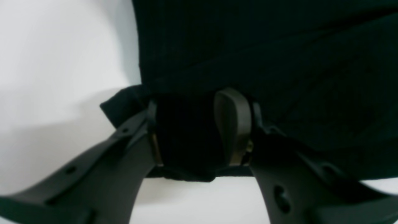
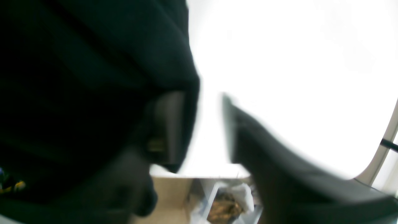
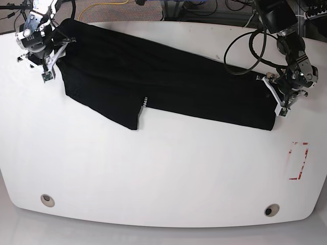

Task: Fold the T-shirt properly
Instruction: 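Pull the folded shirt with both grippers to straighten it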

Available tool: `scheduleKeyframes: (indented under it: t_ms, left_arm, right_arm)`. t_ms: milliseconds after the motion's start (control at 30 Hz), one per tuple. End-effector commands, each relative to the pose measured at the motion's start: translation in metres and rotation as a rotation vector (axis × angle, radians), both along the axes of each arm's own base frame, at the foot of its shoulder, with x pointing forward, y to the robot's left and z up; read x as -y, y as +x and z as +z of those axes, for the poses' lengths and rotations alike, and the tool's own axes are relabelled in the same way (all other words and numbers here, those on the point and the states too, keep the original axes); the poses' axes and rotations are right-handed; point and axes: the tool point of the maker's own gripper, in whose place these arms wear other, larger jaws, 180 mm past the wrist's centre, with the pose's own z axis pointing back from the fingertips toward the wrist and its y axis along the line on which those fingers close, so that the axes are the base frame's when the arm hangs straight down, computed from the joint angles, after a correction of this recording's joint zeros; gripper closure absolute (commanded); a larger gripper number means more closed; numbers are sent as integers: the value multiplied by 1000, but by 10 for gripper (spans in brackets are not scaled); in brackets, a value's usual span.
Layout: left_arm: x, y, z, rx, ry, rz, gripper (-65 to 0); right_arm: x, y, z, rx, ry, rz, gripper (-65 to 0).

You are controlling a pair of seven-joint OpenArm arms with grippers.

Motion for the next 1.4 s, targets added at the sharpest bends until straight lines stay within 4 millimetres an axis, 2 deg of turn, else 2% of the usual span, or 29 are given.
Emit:
scheduleKeyframes:
  t_ms: [0, 100, 167, 367, 500, 633, 767, 1000, 1200, 1367]
  left_arm:
    - [-18, -24, -12, -131, 89, 19, -251]
    - [-18, -17, -8, -121, 92, 21, -251]
    - [-18, -15, -7, -116, 92, 21, -251]
    - [-19, -13, -6, -112, 93, 21, -251]
    - [-25, -11, -2, -107, 108, 21, -251]
    - [-26, -10, -1, -104, 109, 22, -251]
    - [-27, -11, -1, -107, 111, 23, -251]
    - [-33, -13, 1, -107, 123, 27, -251]
    - [-35, -12, 2, -106, 127, 27, -251]
    - [-37, -13, 2, -107, 129, 29, -251]
  right_arm:
    - [3, 5, 8, 29, -15, 5, -420]
    - [4, 8, 12, 42, -20, 4, -531]
    - [4, 16, 20, 80, -23, 7, -545]
    - [1, 46, 49, 281, 93, -15, -455]
    - [-15, 59, 59, 355, 195, 5, -374]
    - [-34, 63, 63, 400, 301, 20, -300]
    - [-53, 49, 51, 378, 394, 12, -250]
    - [-75, 30, 28, 290, 444, 39, -247]
    - [-73, 23, 2, 266, 503, -6, -241]
    - [-58, 22, -27, 212, 438, 11, -241]
